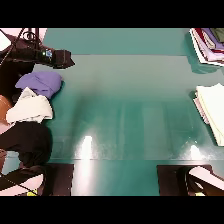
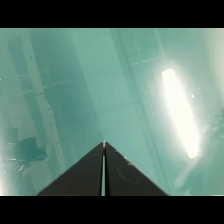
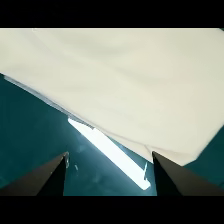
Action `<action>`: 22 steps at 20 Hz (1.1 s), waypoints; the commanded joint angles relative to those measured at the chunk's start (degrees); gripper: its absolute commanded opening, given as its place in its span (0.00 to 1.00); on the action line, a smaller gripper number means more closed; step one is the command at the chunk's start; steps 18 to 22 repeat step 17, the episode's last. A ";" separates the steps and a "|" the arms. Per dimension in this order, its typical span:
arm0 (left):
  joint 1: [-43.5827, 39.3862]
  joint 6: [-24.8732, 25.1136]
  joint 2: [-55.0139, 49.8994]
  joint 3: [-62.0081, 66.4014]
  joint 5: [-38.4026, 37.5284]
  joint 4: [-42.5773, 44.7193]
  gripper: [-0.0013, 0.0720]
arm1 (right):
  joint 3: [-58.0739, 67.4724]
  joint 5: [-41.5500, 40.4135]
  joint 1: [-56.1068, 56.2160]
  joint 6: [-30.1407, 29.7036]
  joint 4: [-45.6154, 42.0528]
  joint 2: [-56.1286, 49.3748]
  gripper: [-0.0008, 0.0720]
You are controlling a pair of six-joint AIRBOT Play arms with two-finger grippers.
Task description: Fold the shirts.
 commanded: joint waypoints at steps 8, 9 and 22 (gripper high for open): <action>-0.02 -0.04 -0.02 -0.02 0.09 0.00 0.06 | -1.14 -9.18 35.23 -0.46 9.46 8.11 0.69; -0.02 -0.04 -0.02 -0.02 0.09 -0.02 0.06 | -1.14 -9.31 39.01 -0.46 9.42 8.09 0.50; -0.02 -0.04 -0.02 -0.02 0.11 0.00 0.06 | -1.14 -12.81 56.39 -0.90 9.09 8.09 0.04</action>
